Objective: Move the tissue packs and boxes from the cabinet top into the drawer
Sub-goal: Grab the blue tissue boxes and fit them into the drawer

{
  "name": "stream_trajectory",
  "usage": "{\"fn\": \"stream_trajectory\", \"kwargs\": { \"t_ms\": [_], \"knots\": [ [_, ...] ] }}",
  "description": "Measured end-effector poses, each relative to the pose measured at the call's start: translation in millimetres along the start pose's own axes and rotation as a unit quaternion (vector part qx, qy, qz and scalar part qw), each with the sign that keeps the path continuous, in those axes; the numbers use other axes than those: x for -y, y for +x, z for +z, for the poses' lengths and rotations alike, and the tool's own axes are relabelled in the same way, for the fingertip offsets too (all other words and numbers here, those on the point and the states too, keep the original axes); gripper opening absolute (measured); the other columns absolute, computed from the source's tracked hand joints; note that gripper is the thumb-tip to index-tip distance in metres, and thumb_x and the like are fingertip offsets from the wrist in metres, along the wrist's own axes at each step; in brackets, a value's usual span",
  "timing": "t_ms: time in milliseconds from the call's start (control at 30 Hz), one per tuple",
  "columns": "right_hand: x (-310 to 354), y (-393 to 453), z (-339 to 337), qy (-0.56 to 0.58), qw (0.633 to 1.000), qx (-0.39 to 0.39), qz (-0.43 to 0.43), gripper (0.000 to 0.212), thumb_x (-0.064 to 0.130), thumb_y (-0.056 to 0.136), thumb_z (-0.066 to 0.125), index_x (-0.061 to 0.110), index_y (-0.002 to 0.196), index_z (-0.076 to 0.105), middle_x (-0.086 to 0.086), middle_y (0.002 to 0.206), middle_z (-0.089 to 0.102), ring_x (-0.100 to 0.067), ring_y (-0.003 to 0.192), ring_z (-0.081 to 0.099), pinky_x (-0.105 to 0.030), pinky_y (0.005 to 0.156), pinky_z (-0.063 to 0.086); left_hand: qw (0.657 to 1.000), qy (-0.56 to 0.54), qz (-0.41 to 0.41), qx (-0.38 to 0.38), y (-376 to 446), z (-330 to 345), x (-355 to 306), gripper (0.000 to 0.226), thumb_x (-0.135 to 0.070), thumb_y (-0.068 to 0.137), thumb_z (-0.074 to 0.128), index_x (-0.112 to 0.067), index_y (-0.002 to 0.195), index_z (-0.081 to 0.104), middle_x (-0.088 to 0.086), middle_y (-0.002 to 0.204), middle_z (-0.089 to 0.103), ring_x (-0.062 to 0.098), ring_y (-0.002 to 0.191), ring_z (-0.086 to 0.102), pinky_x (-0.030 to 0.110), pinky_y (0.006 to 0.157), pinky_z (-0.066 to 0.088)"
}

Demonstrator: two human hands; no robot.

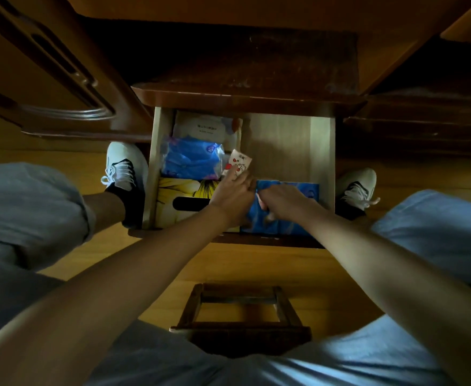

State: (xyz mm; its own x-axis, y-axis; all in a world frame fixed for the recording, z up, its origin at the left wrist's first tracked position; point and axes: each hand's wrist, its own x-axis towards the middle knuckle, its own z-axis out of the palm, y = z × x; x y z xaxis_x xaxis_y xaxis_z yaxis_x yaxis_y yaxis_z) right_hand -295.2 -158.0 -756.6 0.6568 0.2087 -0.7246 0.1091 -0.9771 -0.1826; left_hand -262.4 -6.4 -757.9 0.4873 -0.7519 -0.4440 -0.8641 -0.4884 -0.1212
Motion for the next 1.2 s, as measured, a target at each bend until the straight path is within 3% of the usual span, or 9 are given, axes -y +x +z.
{"fn": "stream_trajectory", "kwargs": {
  "t_ms": [167,333,433,500,667,800,933,1067,1200],
  "knots": [
    [0.5,-5.2,5.8,0.039,0.999,-0.019,0.007,0.033,0.024,0.083,0.083,0.019,0.106,0.061,-0.003,0.115,0.065,-0.024,0.108,0.062,-0.040,0.089,0.047,1.000,-0.001,0.002,-0.008,-1.7,-1.3,-1.1,0.095,-0.069,0.083,0.061,-0.006,0.149,0.039,0.015,0.155,0.039,0.032,0.145,0.030,0.050,0.118,0.023],
    [-15.9,-19.0,17.4,0.259,0.961,-0.095,0.023,0.028,0.029,0.082,0.082,0.028,0.099,0.059,0.012,0.095,0.062,-0.015,0.095,0.063,-0.030,0.077,0.050,0.995,-0.060,0.026,-0.082,-26.4,5.6,15.2,0.091,-0.069,0.088,0.051,-0.009,0.154,0.033,0.014,0.162,0.029,0.030,0.151,0.021,0.049,0.122,0.014],
    [-14.9,-16.4,7.8,0.327,0.914,-0.232,0.068,0.029,0.041,0.091,0.072,0.029,0.115,0.060,0.012,0.100,0.064,-0.006,0.090,0.063,-0.023,0.071,0.049,0.964,-0.185,-0.103,-0.161,-45.3,10.8,32.6,0.065,-0.050,0.094,0.055,-0.017,0.149,0.042,0.008,0.155,0.042,0.025,0.145,0.032,0.045,0.120,0.021],
    [-8.1,-6.4,-12.7,0.328,0.904,-0.261,0.085,0.038,0.048,0.095,0.063,0.030,0.129,0.057,0.011,0.112,0.066,-0.006,0.091,0.064,-0.026,0.073,0.053,0.939,-0.212,-0.188,-0.193,-52.6,14.3,48.0,0.057,-0.040,0.095,0.058,-0.015,0.144,0.047,0.008,0.148,0.049,0.026,0.141,0.038,0.044,0.119,0.026],
    [17.1,33.5,-49.0,0.262,0.941,-0.187,0.099,0.057,0.050,0.101,0.052,0.027,0.152,0.041,-0.002,0.136,0.063,-0.024,0.114,0.063,-0.039,0.089,0.053,0.941,-0.218,-0.237,-0.108,-71.7,44.9,66.1,0.064,-0.050,0.101,0.043,-0.017,0.155,0.034,0.011,0.163,0.029,0.029,0.152,0.021,0.048,0.123,0.018],
    [31.1,57.8,-46.2,0.283,0.940,-0.184,0.055,0.037,0.026,0.100,0.062,0.025,0.136,0.055,-0.007,0.123,0.067,-0.025,0.103,0.066,-0.038,0.083,0.055,0.949,-0.211,-0.218,-0.086,-74.5,60.5,66.7,0.064,-0.055,0.100,0.038,-0.029,0.157,0.029,0.010,0.168,0.014,0.032,0.154,0.013,0.053,0.123,0.014],
    [34.7,72.6,-42.2,0.269,0.945,-0.184,0.022,0.051,0.015,0.095,0.066,0.022,0.144,0.055,-0.012,0.139,0.052,-0.031,0.118,0.059,-0.035,0.088,0.050,0.947,-0.204,-0.221,-0.116,-66.5,59.6,70.4,0.063,-0.055,0.100,0.037,-0.024,0.154,0.035,0.012,0.166,0.022,0.031,0.153,0.017,0.052,0.123,0.016],
    [29.0,80.6,-39.2,0.268,0.952,-0.147,0.004,0.040,0.022,0.097,0.063,0.025,0.136,0.058,-0.005,0.120,0.067,-0.027,0.107,0.066,-0.037,0.082,0.053,0.937,-0.227,-0.237,-0.122,-60.1,61.5,71.9,0.063,-0.053,0.100,0.041,-0.019,0.153,0.038,0.012,0.162,0.030,0.030,0.152,0.021,0.050,0.123,0.018],
    [28.4,82.7,-43.6,0.271,0.957,-0.099,0.016,0.052,0.024,0.098,0.059,0.031,0.148,0.045,-0.003,0.131,0.057,-0.026,0.113,0.061,-0.038,0.081,0.057,0.939,-0.229,-0.229,-0.119,-59.9,59.6,71.0,0.063,-0.051,0.101,0.042,-0.017,0.154,0.035,0.012,0.163,0.028,0.030,0.153,0.018,0.049,0.124,0.016]
  ]
}}
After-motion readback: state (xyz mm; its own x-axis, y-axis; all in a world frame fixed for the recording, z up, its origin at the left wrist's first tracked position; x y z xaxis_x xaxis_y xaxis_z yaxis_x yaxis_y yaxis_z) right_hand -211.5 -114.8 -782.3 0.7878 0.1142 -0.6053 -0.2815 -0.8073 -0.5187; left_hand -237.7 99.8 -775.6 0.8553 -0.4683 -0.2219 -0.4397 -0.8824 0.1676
